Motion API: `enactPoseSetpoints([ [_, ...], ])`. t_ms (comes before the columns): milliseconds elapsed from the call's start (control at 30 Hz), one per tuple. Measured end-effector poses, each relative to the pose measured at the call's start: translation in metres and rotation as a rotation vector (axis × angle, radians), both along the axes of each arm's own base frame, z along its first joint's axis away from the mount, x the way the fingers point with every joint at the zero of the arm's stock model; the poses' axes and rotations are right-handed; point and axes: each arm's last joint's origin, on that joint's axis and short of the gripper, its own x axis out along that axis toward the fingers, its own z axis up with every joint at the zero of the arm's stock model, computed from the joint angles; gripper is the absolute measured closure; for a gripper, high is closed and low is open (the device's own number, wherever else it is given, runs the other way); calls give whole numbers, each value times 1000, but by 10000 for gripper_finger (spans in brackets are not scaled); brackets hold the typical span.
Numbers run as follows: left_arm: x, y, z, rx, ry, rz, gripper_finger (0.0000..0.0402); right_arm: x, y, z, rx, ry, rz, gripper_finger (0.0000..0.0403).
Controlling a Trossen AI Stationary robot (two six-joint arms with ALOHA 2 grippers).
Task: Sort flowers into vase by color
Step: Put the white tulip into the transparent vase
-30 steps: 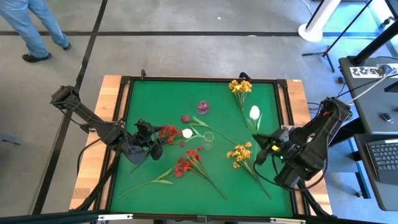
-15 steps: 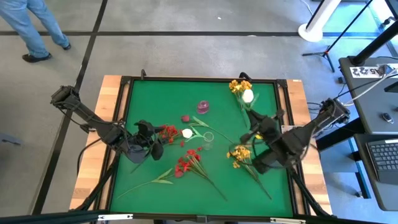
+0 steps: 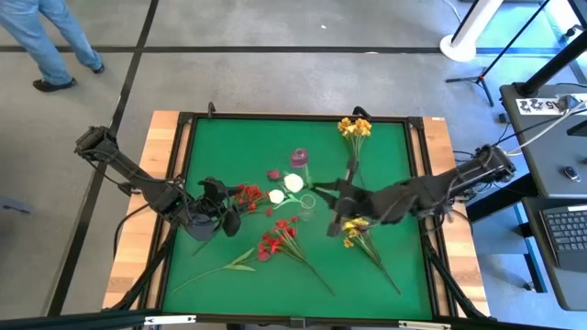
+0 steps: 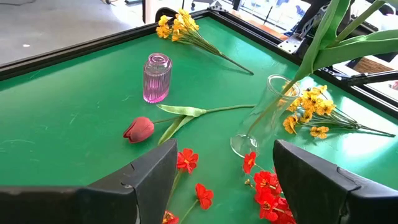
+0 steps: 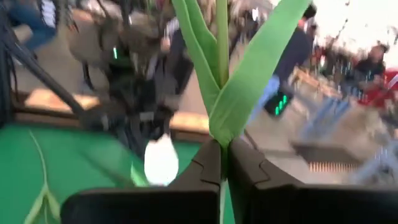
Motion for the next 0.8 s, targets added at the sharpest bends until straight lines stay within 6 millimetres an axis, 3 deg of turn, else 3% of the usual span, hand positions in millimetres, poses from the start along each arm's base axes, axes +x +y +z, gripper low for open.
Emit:
enactPoseSetpoints([
  [100,0,0,0,3,2,-2,143,-8,-5,5,30,-115,63,398],
  [300,0,0,0,12,8,-14,143,-17,-28,-53,60,-296,191,398],
  [433,0,-1,0,0,15,-27,143,-33,-45,-72,116,-485,278,398],
  [533,0,-1,0,-1,17,-30,143,-34,-52,-89,152,-479,298,398],
  [800,0,-1,0,29,22,-28,143,-24,-59,-112,230,-375,293,396],
])
